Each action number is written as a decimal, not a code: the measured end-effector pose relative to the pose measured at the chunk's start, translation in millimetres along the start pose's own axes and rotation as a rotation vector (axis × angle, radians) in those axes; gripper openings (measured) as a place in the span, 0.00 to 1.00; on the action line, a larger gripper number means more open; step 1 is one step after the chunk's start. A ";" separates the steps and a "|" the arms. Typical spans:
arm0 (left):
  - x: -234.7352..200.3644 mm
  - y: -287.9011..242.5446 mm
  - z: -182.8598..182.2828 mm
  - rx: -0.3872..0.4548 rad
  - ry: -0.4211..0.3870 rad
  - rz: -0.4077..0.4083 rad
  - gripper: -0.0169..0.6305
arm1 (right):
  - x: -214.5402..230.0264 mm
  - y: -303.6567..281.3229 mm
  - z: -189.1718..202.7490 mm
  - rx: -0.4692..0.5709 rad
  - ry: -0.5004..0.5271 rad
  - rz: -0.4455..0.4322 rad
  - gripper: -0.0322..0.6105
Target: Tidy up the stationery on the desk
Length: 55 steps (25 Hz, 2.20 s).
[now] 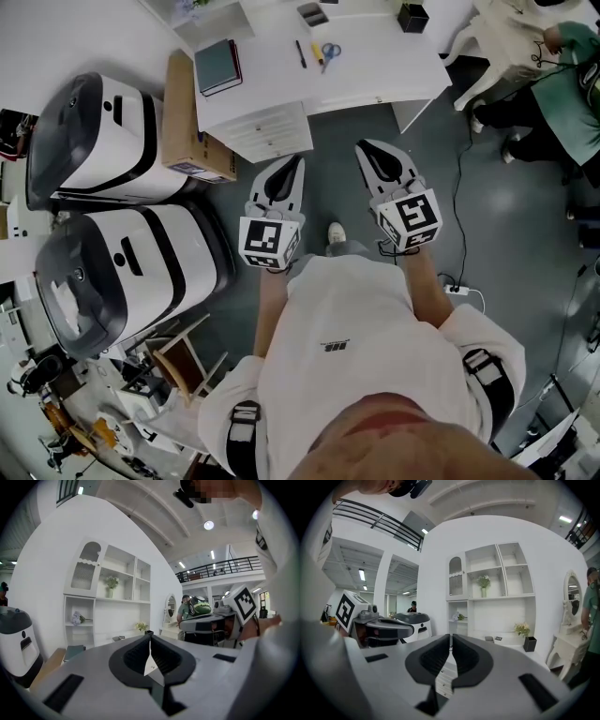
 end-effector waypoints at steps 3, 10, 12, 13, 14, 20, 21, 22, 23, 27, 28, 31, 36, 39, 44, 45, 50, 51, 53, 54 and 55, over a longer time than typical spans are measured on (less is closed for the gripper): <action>-5.4 -13.8 -1.0 -0.006 0.005 -0.004 0.03 | 10.3 -10.4 -3.5 -0.006 -0.006 -0.010 0.06; -19.9 -38.6 -3.8 -0.009 0.002 -0.008 0.03 | 27.0 -34.0 -9.7 -0.003 -0.018 -0.020 0.06; -25.2 -45.2 -1.9 -0.011 0.004 -0.011 0.03 | 31.8 -40.9 -8.5 -0.001 -0.025 -0.019 0.05; -28.1 -48.4 -0.8 -0.013 0.005 -0.012 0.03 | 33.8 -44.4 -7.5 -0.002 -0.029 -0.019 0.06; -31.1 -51.6 0.3 -0.015 0.005 -0.013 0.03 | 35.6 -47.9 -6.5 -0.003 -0.032 -0.019 0.06; -54.2 -77.5 5.0 -0.018 -0.002 -0.021 0.03 | 50.7 -75.9 -7.7 -0.006 -0.035 -0.014 0.06; -59.2 -82.2 6.1 -0.019 -0.001 -0.022 0.03 | 53.5 -81.7 -8.3 -0.006 -0.036 -0.012 0.06; -64.9 -86.9 7.0 -0.020 -0.001 -0.022 0.03 | 56.1 -88.3 -9.2 -0.008 -0.038 -0.010 0.06; -70.9 -91.6 8.1 -0.022 0.000 -0.021 0.03 | 58.4 -95.4 -10.3 -0.009 -0.038 -0.009 0.06; -94.2 -112.9 14.6 -0.034 0.001 -0.015 0.03 | 67.4 -123.1 -11.9 -0.019 -0.045 -0.004 0.06; -100.1 -118.7 16.6 -0.038 0.001 -0.012 0.03 | 70.0 -130.2 -11.6 -0.023 -0.047 -0.001 0.06; -119.6 -137.3 22.1 -0.046 0.008 0.000 0.03 | 78.9 -153.4 -11.3 -0.037 -0.055 0.010 0.05; -153.6 -168.3 27.7 -0.050 0.027 0.023 0.03 | 96.0 -192.9 -15.1 -0.068 -0.063 0.031 0.06; -176.0 -188.0 32.3 -0.058 0.033 0.041 0.03 | 106.9 -219.8 -18.0 -0.092 -0.066 0.047 0.05; -211.1 -223.4 45.5 -0.078 0.044 0.070 0.03 | 124.1 -265.2 -18.4 -0.133 -0.075 0.065 0.05; -217.4 -230.3 49.2 -0.082 0.044 0.076 0.03 | 127.4 -274.4 -17.6 -0.140 -0.077 0.068 0.05; -246.5 -262.7 64.8 -0.110 0.051 0.104 0.03 | 142.4 -317.3 -12.2 -0.175 -0.085 0.078 0.05; -251.9 -269.4 68.6 -0.114 0.053 0.109 0.03 | 145.7 -325.5 -10.6 -0.182 -0.085 0.080 0.05; -261.7 -282.3 76.7 -0.123 0.057 0.118 0.03 | 151.6 -340.2 -5.2 -0.203 -0.089 0.080 0.05; -266.0 -288.3 81.0 -0.128 0.059 0.122 0.03 | 154.0 -346.6 -1.3 -0.216 -0.092 0.080 0.05; -270.0 -294.3 85.6 -0.133 0.062 0.127 0.03 | 156.4 -352.8 2.9 -0.229 -0.093 0.080 0.05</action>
Point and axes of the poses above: the fingertips, and each gripper's own axes: y backward along the fingers, x to its right, z out of its underside, the point moved 7 cm from there along y, backward along the fingers, and after that the axes turned 9 degrees about -y, right-handed, at the moved point
